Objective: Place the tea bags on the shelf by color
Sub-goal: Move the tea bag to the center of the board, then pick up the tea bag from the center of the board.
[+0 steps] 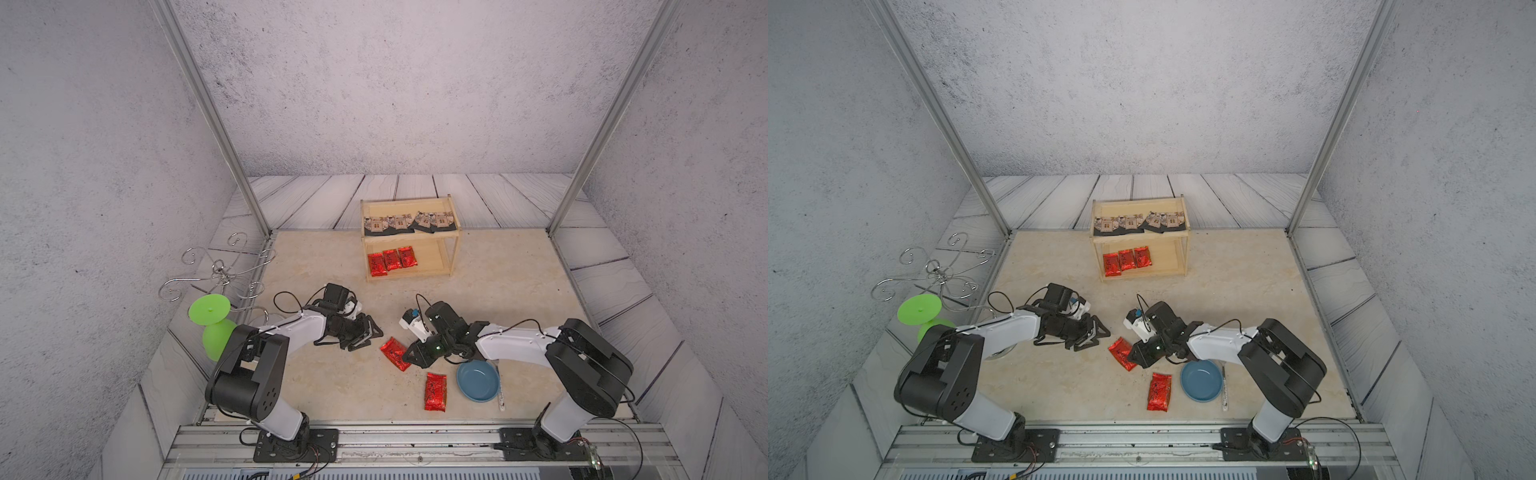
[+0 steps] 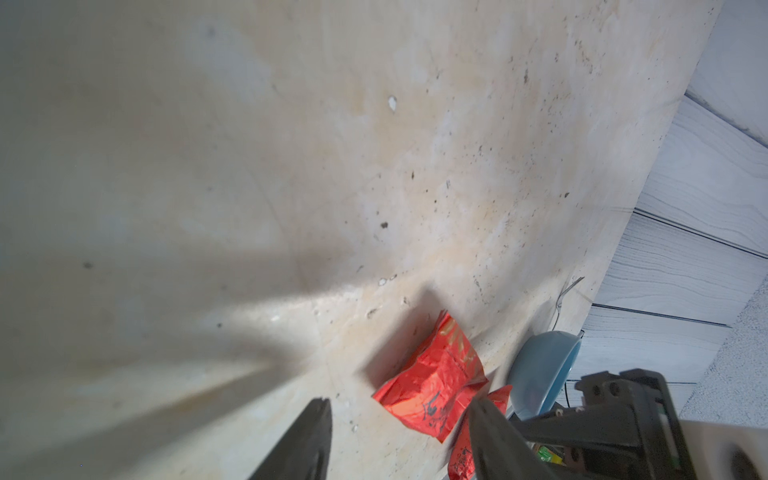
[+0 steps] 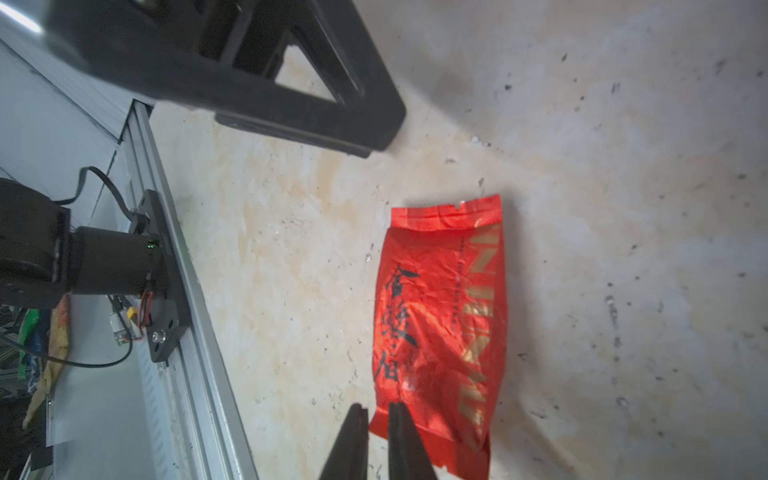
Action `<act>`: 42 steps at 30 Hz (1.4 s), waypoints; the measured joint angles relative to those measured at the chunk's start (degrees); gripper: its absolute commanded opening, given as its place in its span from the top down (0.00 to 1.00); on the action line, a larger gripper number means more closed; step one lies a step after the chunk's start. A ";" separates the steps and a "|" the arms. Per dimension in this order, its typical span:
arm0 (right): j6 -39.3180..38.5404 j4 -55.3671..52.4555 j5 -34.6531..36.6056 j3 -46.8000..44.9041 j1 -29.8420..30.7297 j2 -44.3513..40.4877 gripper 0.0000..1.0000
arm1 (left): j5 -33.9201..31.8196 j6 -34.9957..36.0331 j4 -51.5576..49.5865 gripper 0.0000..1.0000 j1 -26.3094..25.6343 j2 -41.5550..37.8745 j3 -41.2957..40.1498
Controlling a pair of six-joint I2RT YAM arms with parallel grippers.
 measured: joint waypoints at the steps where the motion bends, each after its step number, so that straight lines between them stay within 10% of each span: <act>1: -0.02 0.13 0.00 -0.22 0.00 0.44 0.86 | 0.00 0.00 0.13 0.44 -0.13 0.00 0.00; 42: 0.00 3.61 -1.16 -1.42 -1.97 4.66 0.89 | -3.87 4.48 -4.57 0.74 -7.69 1.97 3.19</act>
